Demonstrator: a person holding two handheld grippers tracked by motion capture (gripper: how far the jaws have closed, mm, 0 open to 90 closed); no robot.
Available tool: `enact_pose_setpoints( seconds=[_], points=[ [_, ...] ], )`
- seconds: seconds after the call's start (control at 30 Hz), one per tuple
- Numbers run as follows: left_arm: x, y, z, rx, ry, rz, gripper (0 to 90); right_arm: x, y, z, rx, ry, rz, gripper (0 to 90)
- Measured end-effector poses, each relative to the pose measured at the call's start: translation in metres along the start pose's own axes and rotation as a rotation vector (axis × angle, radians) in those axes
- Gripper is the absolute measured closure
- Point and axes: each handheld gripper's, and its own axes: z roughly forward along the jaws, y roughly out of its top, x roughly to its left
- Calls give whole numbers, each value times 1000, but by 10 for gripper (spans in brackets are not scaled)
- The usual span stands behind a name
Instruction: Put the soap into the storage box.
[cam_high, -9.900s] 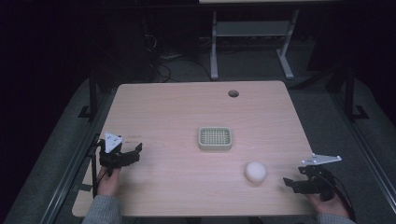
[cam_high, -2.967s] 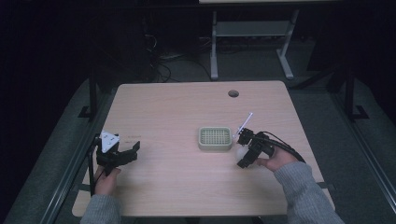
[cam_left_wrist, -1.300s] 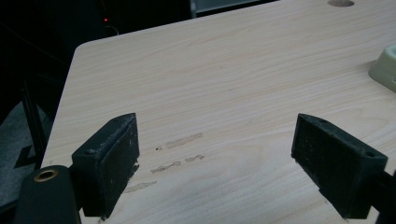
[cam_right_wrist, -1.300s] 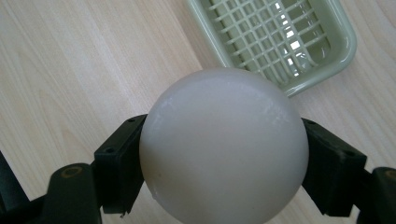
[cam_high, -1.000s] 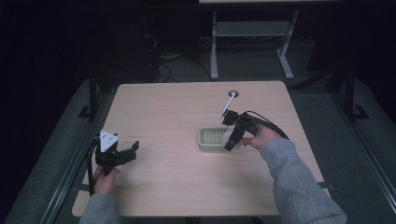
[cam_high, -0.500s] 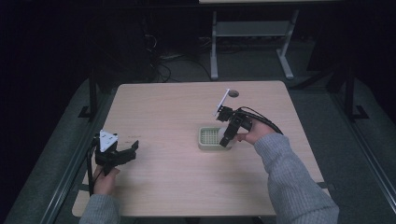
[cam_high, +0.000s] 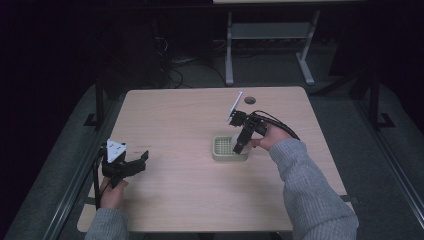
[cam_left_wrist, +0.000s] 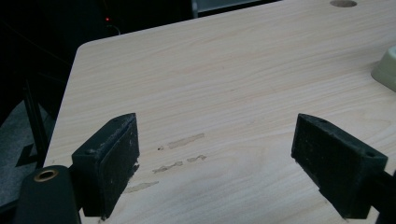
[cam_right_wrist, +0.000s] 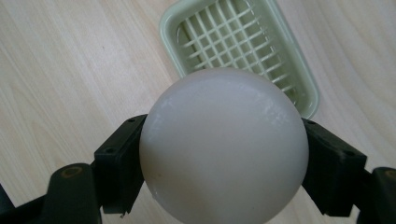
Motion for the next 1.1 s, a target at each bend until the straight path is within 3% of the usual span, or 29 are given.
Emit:
enact_pose_setpoints(
  seconds=[0.17,1.1],
  points=[
    [0,0,0,0,-1,0,148,-2,3,1,-17,7,4,236],
    [0,1,0,-2,-2,-1,148,-7,23,27,25,3,16,237]
  ],
)
